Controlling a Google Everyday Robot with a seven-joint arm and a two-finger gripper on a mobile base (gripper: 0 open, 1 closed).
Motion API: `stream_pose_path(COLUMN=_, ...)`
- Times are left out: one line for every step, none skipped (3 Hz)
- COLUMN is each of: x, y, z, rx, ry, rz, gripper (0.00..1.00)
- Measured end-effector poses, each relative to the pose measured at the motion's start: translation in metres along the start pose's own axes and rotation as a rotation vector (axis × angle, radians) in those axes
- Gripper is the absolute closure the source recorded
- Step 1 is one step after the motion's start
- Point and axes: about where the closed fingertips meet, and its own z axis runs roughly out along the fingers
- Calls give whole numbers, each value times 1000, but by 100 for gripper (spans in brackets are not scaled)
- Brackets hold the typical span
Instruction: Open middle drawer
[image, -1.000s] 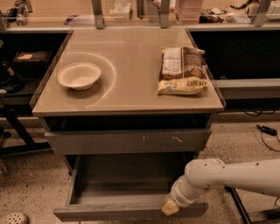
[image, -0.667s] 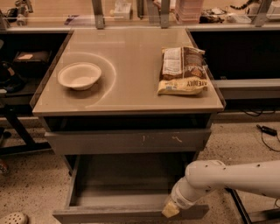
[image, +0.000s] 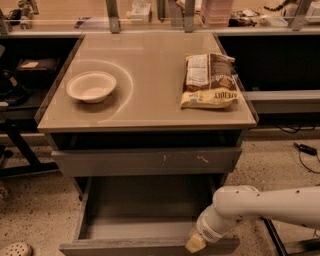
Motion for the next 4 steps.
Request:
stream_pose_path(x=-1, y=2, z=-2, rx=0, ry=0, rz=0, gripper=100)
stream_pose_path(x=14, y=22, z=0, rx=-37, ry=16, rz=25, gripper=100)
stream_pose_path(x=14, y=22, z=0, rx=-37, ry=16, rz=25, gripper=100)
stream_pose_path(x=22, y=25, z=1, rx=-45, ry=24, rz=44, gripper=100)
